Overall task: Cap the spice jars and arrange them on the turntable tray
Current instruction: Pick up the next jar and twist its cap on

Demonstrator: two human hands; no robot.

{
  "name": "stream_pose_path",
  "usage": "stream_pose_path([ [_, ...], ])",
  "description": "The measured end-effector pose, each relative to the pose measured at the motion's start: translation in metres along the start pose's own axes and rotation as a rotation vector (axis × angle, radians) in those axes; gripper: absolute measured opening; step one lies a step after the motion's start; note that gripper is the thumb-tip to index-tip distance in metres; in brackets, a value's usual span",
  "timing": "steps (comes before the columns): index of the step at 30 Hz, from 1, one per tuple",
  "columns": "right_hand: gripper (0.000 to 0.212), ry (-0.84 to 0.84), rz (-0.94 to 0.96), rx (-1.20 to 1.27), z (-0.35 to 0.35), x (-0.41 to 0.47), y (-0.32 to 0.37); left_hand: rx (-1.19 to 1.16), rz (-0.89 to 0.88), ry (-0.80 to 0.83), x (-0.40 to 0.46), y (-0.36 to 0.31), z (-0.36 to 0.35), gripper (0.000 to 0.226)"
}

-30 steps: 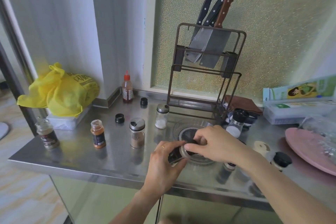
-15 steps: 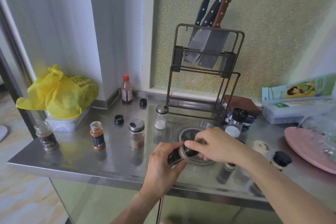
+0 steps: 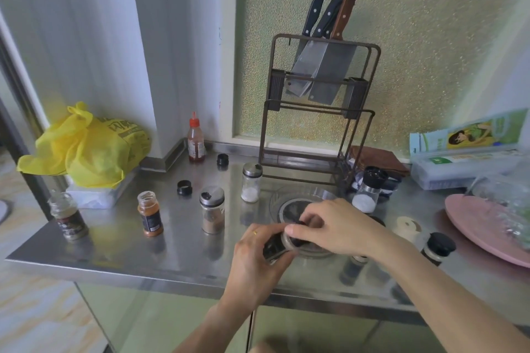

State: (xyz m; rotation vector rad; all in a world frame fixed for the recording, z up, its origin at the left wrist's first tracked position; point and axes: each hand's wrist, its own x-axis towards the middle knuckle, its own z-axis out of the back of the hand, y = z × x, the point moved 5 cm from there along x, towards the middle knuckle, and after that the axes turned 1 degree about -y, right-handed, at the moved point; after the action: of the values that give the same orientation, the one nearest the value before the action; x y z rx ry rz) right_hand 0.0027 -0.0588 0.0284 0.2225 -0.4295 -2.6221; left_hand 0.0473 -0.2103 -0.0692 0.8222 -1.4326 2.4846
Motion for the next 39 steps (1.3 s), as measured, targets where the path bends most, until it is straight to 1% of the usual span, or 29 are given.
stream_pose_path([
  [2, 0.044, 0.012, 0.062, 0.067, -0.001, -0.001, 0.003, -0.004, 0.009, -0.010, 0.001, -0.002, 0.001, 0.044],
  [3, 0.042, -0.013, 0.083, 0.105, -0.001, 0.000, 0.002, -0.005, 0.014, -0.014, 0.001, -0.002, 0.000, 0.045],
  [6, 0.028, -0.119, 0.051, 0.087, -0.001, 0.000, 0.002, -0.014, 0.019, -0.013, 0.000, -0.002, -0.001, 0.046],
  [10, 0.030, -0.195, 0.035, 0.056, -0.010, 0.003, 0.002, 0.002, 0.033, -0.042, -0.006, -0.003, -0.002, 0.044],
  [13, 0.029, -0.270, 0.054, 0.086, -0.019, 0.001, 0.004, -0.021, 0.096, -0.083, -0.009, -0.001, -0.003, 0.040],
  [15, 0.034, -0.280, 0.064, 0.112, -0.030, -0.001, 0.006, -0.026, 0.153, -0.103, -0.008, 0.002, -0.004, 0.036],
  [18, 0.039, -0.303, 0.043, 0.098, -0.046, 0.001, 0.006, -0.005, 0.210, -0.068, -0.008, 0.010, -0.011, 0.035],
  [22, 0.039, -0.307, -0.004, -0.022, -0.053, 0.007, 0.007, 0.041, 0.213, 0.013, -0.007, 0.017, -0.019, 0.044],
  [25, 0.038, -0.301, -0.032, -0.072, -0.054, 0.011, 0.006, 0.035, 0.220, 0.051, -0.006, 0.020, -0.021, 0.048],
  [31, 0.035, -0.249, -0.070, -0.093, -0.056, 0.014, 0.005, 0.100, 0.215, 0.040, -0.011, 0.034, -0.005, 0.040],
  [32, 0.039, -0.233, -0.076, -0.096, -0.056, 0.013, 0.004, 0.117, 0.212, 0.017, -0.013, 0.037, 0.003, 0.038],
  [34, 0.053, -0.222, -0.085, -0.122, -0.055, 0.011, 0.005, 0.150, 0.198, -0.075, -0.016, 0.045, 0.024, 0.033],
  [36, 0.064, -0.273, -0.071, -0.170, -0.047, 0.008, 0.013, 0.190, 0.188, -0.207, -0.017, 0.055, 0.054, 0.029],
  [37, 0.066, -0.308, -0.052, -0.185, -0.042, 0.008, 0.020, 0.212, 0.189, -0.286, -0.017, 0.059, 0.071, 0.027],
  [39, 0.064, -0.346, 0.019, -0.181, -0.034, 0.009, 0.043, 0.257, 0.227, -0.467, -0.015, 0.070, 0.105, 0.026],
])
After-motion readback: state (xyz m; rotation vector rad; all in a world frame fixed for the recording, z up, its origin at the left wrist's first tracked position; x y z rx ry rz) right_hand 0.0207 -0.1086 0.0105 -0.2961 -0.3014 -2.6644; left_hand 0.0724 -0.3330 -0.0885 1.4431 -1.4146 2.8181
